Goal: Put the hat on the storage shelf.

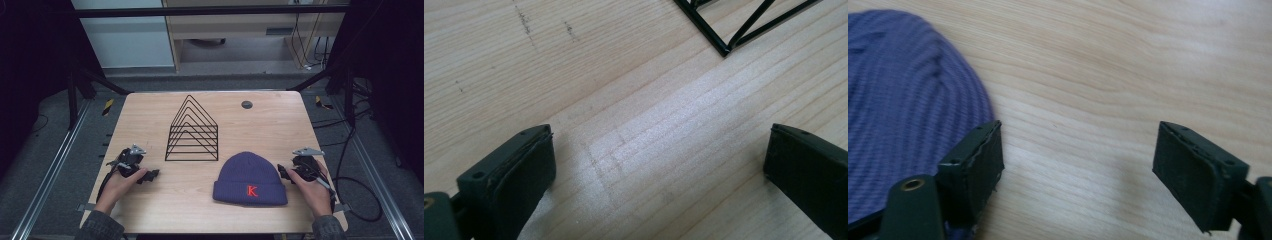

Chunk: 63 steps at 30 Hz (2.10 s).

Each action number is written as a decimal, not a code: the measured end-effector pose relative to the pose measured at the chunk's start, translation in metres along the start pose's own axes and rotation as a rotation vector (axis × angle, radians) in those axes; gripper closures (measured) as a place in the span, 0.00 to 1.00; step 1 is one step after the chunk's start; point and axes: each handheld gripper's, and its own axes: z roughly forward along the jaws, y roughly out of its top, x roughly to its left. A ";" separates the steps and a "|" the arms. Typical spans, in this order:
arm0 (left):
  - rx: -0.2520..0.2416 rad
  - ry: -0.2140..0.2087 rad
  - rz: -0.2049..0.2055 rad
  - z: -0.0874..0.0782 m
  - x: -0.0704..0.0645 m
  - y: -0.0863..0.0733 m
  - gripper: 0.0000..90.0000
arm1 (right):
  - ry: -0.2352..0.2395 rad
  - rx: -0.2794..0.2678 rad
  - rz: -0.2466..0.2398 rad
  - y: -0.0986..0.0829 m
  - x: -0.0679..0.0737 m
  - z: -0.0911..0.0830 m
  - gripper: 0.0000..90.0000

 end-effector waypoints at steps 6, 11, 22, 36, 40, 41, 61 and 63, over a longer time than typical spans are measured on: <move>0.001 0.000 0.003 0.000 0.000 0.000 0.00 | 0.061 0.033 -0.085 0.024 0.012 -0.005 0.34; 0.003 0.002 0.000 0.000 -0.001 0.000 0.00 | 0.103 0.085 -0.164 0.052 0.022 -0.006 0.41; 0.003 0.002 0.000 0.000 0.000 0.000 0.00 | 0.189 0.142 -0.181 0.070 0.035 0.017 0.57; 0.003 0.000 -0.003 0.000 -0.001 0.000 0.00 | 0.235 0.186 -0.168 0.072 0.062 0.046 0.56; 0.002 0.000 -0.003 0.000 -0.001 0.000 0.00 | 0.224 0.225 -0.168 0.069 0.065 0.053 0.55; 0.002 0.000 -0.003 0.000 -0.001 0.000 0.00 | 0.225 0.226 -0.165 0.069 0.065 0.054 0.55; 0.011 -0.005 0.020 -0.002 0.001 0.002 0.02 | 0.310 0.150 -0.177 0.071 0.066 0.032 0.86; -0.009 0.013 0.029 -0.004 0.000 0.004 0.04 | 0.322 0.124 -0.178 0.072 0.066 0.022 0.86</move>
